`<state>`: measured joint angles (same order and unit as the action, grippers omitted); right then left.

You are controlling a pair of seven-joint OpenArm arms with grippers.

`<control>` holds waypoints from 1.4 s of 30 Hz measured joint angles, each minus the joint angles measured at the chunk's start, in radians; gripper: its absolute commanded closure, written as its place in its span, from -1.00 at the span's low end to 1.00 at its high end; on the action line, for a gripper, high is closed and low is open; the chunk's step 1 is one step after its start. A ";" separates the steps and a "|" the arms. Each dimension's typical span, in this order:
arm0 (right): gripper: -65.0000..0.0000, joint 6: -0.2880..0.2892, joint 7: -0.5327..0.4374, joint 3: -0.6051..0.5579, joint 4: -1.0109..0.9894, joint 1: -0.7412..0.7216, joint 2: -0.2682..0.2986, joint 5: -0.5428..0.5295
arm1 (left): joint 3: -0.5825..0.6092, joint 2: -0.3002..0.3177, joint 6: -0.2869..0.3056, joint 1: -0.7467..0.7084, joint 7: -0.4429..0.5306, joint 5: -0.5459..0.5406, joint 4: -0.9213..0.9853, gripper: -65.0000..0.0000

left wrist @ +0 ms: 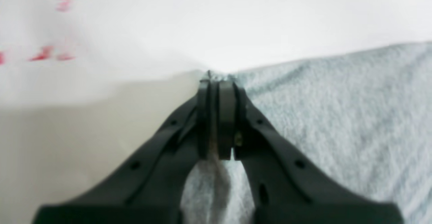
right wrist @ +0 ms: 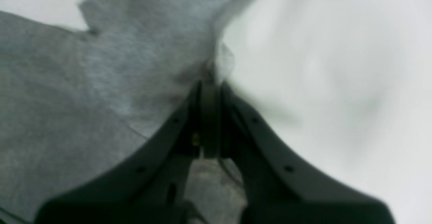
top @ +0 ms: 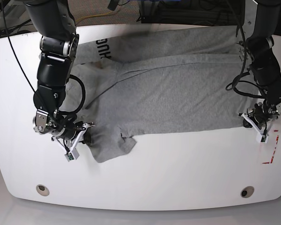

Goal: Fold the T-shirt properly
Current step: 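Lift the hem with both grippers and fold it over toward the collar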

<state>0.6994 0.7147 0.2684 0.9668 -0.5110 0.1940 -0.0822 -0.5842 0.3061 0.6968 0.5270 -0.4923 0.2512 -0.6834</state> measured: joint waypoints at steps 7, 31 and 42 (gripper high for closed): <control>1.00 0.001 0.026 -0.002 0.076 -0.002 0.023 -0.003 | 0.037 0.004 0.000 0.068 -0.037 0.025 0.005 1.00; 1.00 0.004 0.302 0.005 0.644 0.270 0.064 -0.024 | 0.056 -0.135 0.009 -0.201 -0.443 0.003 -0.723 1.00; 1.00 0.008 0.399 0.080 0.829 0.412 0.055 -0.044 | 0.060 -0.157 0.011 -0.463 -0.596 -0.012 -1.091 1.00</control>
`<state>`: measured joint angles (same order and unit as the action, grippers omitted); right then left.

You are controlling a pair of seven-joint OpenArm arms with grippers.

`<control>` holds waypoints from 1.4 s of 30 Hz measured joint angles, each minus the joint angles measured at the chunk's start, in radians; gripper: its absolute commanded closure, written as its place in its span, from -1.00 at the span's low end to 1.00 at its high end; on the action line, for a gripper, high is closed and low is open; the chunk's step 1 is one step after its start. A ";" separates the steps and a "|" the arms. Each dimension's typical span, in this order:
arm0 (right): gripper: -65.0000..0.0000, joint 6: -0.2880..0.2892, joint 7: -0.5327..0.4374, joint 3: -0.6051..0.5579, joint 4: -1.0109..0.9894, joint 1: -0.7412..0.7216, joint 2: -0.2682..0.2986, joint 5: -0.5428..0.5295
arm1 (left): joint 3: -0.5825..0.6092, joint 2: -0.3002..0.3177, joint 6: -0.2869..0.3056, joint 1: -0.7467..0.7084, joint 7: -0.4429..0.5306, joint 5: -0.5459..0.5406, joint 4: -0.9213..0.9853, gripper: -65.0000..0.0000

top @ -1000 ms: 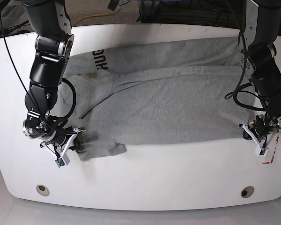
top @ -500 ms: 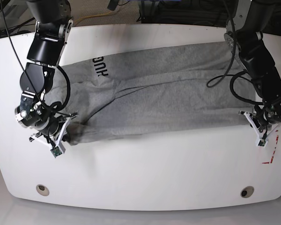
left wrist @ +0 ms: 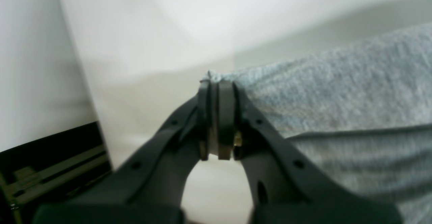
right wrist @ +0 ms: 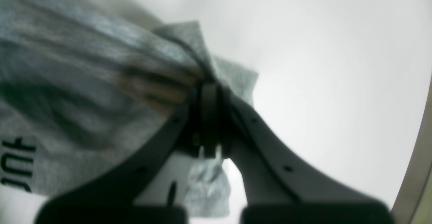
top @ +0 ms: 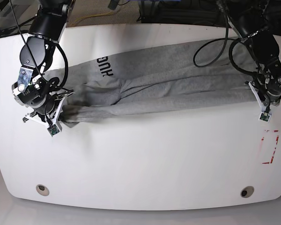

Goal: Fold the T-shirt properly
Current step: 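Lift the hem with both grippers and fold it over toward the collar, then lay the folded hem down and release with both grippers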

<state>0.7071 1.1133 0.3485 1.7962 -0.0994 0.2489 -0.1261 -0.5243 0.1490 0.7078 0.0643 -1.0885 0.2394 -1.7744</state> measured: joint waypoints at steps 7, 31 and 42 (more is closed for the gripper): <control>1.00 0.000 0.016 0.042 0.057 0.093 -0.029 -0.004 | 0.002 -0.012 0.000 -0.139 -0.076 -0.008 -0.101 1.00; -0.57 -0.007 0.035 0.151 0.108 0.254 -0.042 0.023 | 0.122 -0.014 -0.008 -0.360 -0.119 0.021 -0.137 -0.54; -0.57 -0.007 0.092 0.198 0.193 0.215 -0.068 -0.182 | 0.128 -0.023 -0.008 -0.314 -0.120 0.011 -0.222 -0.51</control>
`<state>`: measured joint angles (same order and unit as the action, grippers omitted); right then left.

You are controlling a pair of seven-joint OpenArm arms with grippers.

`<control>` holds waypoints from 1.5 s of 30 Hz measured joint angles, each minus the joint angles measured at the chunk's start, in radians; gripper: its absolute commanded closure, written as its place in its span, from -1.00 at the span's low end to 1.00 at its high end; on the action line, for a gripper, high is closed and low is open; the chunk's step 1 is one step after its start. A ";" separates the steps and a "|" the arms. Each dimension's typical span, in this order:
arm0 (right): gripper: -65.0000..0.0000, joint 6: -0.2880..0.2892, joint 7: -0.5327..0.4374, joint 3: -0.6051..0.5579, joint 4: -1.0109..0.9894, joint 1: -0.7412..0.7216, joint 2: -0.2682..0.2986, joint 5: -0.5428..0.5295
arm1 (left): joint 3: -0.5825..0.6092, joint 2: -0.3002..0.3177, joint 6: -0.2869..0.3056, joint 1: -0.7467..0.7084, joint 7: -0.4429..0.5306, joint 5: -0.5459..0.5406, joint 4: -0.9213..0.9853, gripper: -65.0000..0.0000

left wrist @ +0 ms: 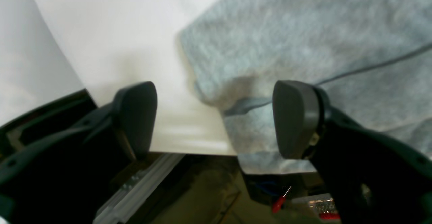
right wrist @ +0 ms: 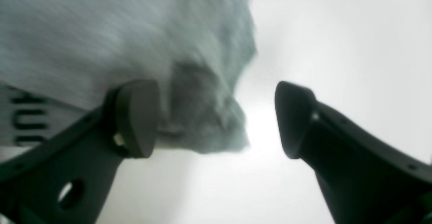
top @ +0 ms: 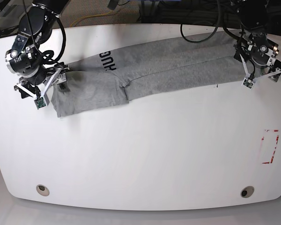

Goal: Fold the T-shirt properly
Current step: 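Lay the folded hem down and release with both grippers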

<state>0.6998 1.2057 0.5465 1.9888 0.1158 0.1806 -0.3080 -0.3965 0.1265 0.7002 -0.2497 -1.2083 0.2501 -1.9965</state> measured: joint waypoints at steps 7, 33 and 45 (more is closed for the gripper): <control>-0.50 -0.002 0.002 -0.065 -0.051 -0.026 -0.020 -0.092 | 0.010 -0.015 0.000 0.001 -0.001 0.006 0.029 -0.47; -0.08 0.006 -0.305 0.008 -0.443 -0.029 -0.015 0.118 | 0.158 0.064 -0.003 0.309 0.132 0.017 0.460 -0.28; -0.08 -0.002 -0.286 0.003 -0.351 -0.004 -0.056 0.140 | -0.090 0.064 0.000 0.381 0.012 -0.285 0.328 -0.64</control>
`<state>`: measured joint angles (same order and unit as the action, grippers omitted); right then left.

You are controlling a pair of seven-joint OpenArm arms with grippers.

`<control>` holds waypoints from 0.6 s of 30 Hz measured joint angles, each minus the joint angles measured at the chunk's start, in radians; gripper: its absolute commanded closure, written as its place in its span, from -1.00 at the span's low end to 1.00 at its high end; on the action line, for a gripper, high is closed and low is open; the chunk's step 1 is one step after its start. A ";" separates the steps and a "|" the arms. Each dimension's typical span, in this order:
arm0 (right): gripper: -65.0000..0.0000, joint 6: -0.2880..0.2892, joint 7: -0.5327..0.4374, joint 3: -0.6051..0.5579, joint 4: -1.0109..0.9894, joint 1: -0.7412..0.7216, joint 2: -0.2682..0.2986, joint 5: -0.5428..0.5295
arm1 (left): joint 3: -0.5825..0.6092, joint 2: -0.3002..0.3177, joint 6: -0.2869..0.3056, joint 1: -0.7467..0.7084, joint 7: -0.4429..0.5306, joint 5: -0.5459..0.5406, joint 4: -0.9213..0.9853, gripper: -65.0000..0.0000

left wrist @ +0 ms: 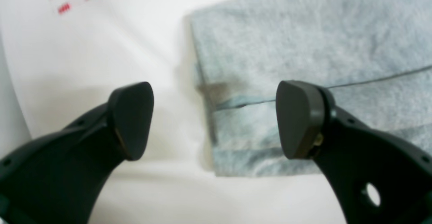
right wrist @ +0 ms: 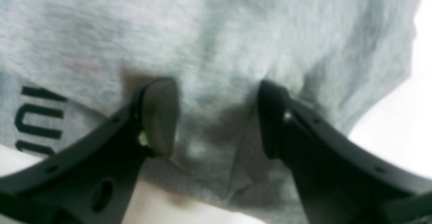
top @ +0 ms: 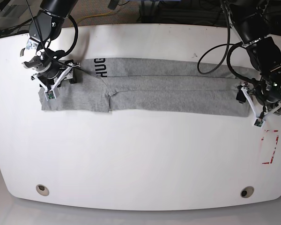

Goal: Fold the T-shirt properly
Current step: 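Lay the folded hem down and release with both grippers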

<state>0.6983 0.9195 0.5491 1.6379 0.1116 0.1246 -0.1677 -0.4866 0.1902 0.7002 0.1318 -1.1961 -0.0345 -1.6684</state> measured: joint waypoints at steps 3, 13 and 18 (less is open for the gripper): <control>-0.09 0.000 0.001 0.001 0.002 0.001 0.001 0.000 | -0.111 -0.003 0.000 0.012 -0.027 -0.067 0.018 -0.64; -0.09 -0.002 0.001 0.004 0.002 0.000 0.003 0.005 | -0.244 0.034 -0.003 0.008 -0.037 -0.269 0.256 -0.64; -0.09 0.002 0.001 -0.001 0.002 0.000 0.000 -0.002 | -0.245 0.032 -0.003 0.009 -0.038 -0.296 0.311 -0.64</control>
<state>0.7006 0.9203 0.5480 1.6398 0.1116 0.1246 -0.1692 -0.7319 0.2218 0.6968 0.1410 -1.2339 -0.3309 -1.3579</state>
